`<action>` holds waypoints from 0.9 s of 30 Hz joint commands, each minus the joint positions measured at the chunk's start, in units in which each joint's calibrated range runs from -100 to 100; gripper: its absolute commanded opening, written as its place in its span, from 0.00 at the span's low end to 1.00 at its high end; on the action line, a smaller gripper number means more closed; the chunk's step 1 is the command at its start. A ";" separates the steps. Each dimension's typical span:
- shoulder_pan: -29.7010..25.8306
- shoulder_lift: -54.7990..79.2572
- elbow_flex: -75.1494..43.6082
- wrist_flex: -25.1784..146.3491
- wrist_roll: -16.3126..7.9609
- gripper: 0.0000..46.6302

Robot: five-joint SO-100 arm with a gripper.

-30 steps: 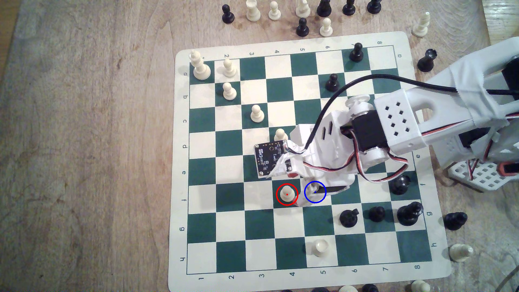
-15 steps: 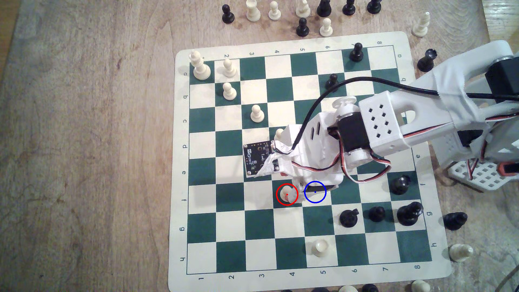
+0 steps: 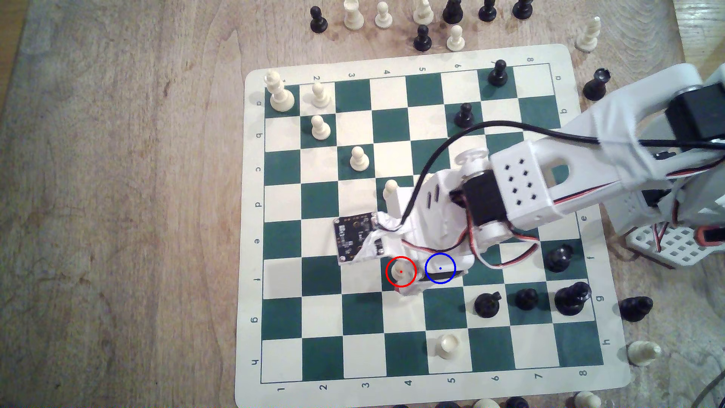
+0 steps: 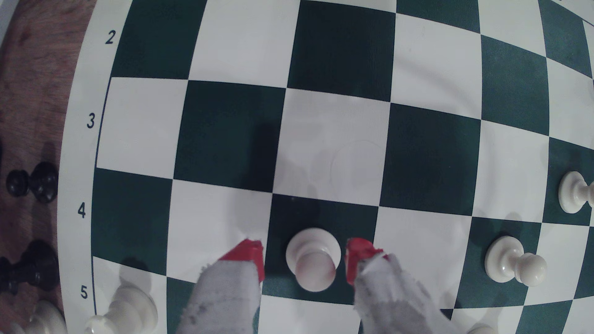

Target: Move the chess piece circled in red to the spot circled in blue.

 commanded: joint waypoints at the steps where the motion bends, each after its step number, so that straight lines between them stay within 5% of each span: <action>1: -0.07 -0.53 -5.19 -0.66 -0.15 0.29; 22: -0.62 0.32 -6.91 2.94 0.15 0.28; 27: -0.70 0.75 -7.18 3.51 0.15 0.19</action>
